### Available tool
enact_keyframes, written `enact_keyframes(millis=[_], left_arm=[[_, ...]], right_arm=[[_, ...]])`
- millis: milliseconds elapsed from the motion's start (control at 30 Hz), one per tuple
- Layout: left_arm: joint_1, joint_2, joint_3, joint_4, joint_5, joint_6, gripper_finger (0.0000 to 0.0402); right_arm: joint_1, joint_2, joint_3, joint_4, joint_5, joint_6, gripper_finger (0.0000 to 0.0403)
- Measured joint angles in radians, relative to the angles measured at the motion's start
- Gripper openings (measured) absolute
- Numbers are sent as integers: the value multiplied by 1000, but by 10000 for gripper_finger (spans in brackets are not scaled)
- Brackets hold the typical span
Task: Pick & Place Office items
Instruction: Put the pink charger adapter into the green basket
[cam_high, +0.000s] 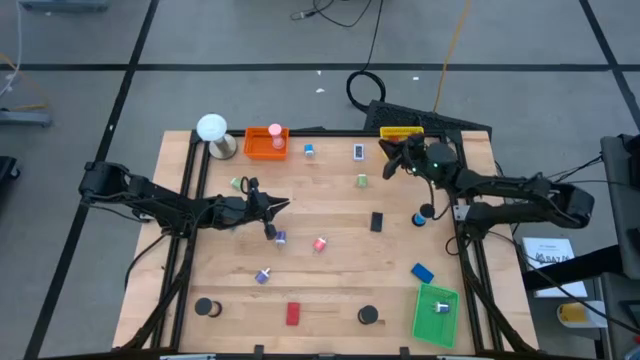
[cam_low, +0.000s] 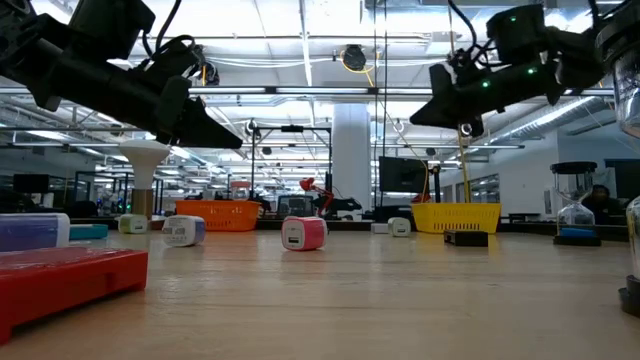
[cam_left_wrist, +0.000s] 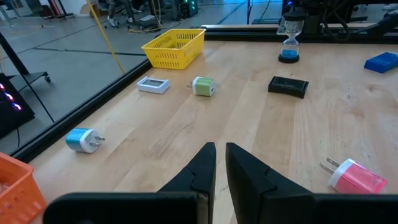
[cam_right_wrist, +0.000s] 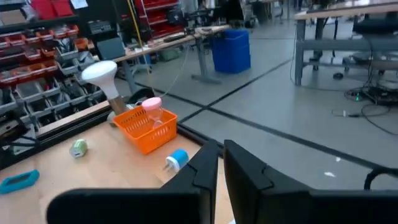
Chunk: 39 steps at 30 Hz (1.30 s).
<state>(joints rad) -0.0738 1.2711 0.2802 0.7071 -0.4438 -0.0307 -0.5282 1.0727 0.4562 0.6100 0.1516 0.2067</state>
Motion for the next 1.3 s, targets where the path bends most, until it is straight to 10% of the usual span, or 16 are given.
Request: enact_keyframes(millis=[367,1000,1300], left_arm=[[0,0,0,0,0,0,42],[28,0,29,95,135,-110,42],[9,14,206,-296,120,-94,42]], right_arm=[[38,-88,-49,-8,-285,13,18],[52,-105,-179,4,-285,16,18],[52,-105,-188,151,-287,99,18]])
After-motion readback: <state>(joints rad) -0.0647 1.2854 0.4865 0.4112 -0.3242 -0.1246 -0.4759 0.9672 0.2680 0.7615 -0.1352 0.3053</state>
